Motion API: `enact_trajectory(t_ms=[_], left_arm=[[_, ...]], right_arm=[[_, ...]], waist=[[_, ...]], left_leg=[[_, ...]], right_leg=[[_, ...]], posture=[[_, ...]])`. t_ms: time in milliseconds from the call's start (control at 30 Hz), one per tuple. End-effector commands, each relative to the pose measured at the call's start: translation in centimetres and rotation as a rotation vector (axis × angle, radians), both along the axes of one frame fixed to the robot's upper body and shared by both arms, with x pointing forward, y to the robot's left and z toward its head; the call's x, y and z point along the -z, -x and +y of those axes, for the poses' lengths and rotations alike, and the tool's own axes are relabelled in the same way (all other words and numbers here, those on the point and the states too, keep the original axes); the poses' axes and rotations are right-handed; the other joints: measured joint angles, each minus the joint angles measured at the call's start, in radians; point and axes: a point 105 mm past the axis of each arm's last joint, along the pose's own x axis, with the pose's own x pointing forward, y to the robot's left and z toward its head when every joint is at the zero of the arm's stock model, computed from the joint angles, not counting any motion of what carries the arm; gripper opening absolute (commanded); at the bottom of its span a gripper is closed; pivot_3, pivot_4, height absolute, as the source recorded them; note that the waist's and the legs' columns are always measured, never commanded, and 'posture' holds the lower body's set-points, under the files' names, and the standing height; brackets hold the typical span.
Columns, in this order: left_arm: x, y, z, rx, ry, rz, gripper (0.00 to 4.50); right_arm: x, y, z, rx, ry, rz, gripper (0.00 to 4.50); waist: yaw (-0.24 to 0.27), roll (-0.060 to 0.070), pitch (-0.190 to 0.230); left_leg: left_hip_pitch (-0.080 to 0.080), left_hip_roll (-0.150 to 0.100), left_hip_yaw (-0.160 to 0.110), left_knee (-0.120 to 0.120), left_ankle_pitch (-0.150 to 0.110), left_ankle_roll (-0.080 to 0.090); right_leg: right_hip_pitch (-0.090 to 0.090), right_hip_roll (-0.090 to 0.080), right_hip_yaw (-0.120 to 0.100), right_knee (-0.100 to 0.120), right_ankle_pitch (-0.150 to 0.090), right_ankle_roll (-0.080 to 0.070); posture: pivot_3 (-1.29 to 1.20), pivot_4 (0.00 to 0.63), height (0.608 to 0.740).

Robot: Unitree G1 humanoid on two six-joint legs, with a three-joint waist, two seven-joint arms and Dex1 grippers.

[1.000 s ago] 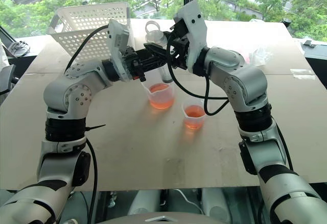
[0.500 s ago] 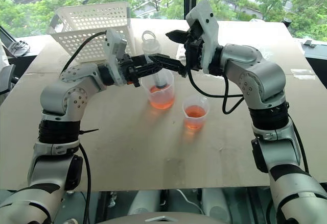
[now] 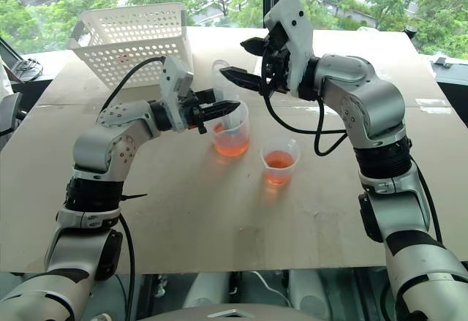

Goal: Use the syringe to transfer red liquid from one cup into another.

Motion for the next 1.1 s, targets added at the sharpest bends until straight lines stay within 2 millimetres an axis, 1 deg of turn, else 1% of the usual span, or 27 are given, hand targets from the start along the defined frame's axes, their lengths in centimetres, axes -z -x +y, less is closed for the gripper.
enact_trajectory(t_ms=[33, 267, 433, 533, 633, 667, 900, 1100], left_arm=[[-0.9, 0.3, -0.3, 0.005, 0.005, -0.050, 1.44], [-1.4, 0.3, -0.8, -0.003, 0.009, -0.058, 1.44], [-1.5, 0.5, -0.9, -0.002, 0.006, -0.062, 1.44], [-1.4, 0.5, -1.0, -0.002, 0.004, -0.062, 1.44], [-1.2, 0.6, -1.0, -0.003, 0.002, -0.063, 1.44], [-1.2, 0.6, -1.0, -0.004, 0.002, -0.062, 1.44], [-0.9, 0.6, -1.0, -0.011, 0.003, -0.056, 1.44], [-0.1, 0.7, -0.9, -0.008, 0.002, -0.023, 1.44]], right_arm=[[-1.2, 0.6, 0.5, -0.013, -0.003, -0.061, 2.81], [-0.7, 0.9, 1.2, -0.033, 0.021, -0.056, 2.81], [-0.4, 0.2, 1.3, 0.014, 0.020, -0.050, 2.81], [-0.3, -0.4, 1.3, 0.057, 0.032, -0.058, 2.02], [-0.1, -0.7, 1.3, 0.080, 0.042, -0.063, 0.61], [-0.1, -0.7, 1.4, 0.083, 0.044, -0.063, 0.05], [-0.3, -0.5, 2.1, 0.083, 0.060, -0.095, 0.01], [-0.8, -0.3, 2.5, 0.065, 0.044, -0.139, 0.01]], waist=[[0.000, 0.000, 0.000], [0.000, 0.000, 0.000], [0.000, 0.000, 0.000], [0.000, 0.000, 0.000], [0.000, 0.000, 0.000], [0.000, 0.000, 0.000], [0.000, 0.000, 0.000], [0.000, 0.000, 0.000]], left_leg=[[0.000, 0.000, 0.000, 0.000, 0.000, 0.000], [0.000, 0.000, 0.000, 0.000, 0.000, 0.000], [0.000, 0.000, 0.000, 0.000, 0.000, 0.000], [0.000, 0.000, 0.000, 0.000, 0.000, 0.000], [0.000, 0.000, 0.000, 0.000, 0.000, 0.000], [0.000, 0.000, 0.000, 0.000, 0.000, 0.000], [0.000, 0.000, 0.000, 0.000, 0.000, 0.000], [0.000, 0.000, 0.000, 0.000, 0.000, 0.000]], right_leg=[[0.000, 0.000, 0.000, 0.000, 0.000, 0.000], [0.000, 0.000, 0.000, 0.000, 0.000, 0.000], [0.000, 0.000, 0.000, 0.000, 0.000, 0.000], [0.000, 0.000, 0.000, 0.000, 0.000, 0.000], [0.000, 0.000, 0.000, 0.000, 0.000, 0.000], [0.000, 0.000, 0.000, 0.000, 0.000, 0.000], [0.000, 0.000, 0.000, 0.000, 0.000, 0.000], [0.000, 0.000, 0.000, 0.000, 0.000, 0.000]], posture=[[0.00, 0.150, 0.740], [0.00, 0.150, 0.740], [0.00, 0.150, 0.740], [0.00, 0.150, 0.740], [0.00, 0.150, 0.740], [0.00, 0.150, 0.740], [0.00, 0.150, 0.740], [0.00, 0.150, 0.740]])
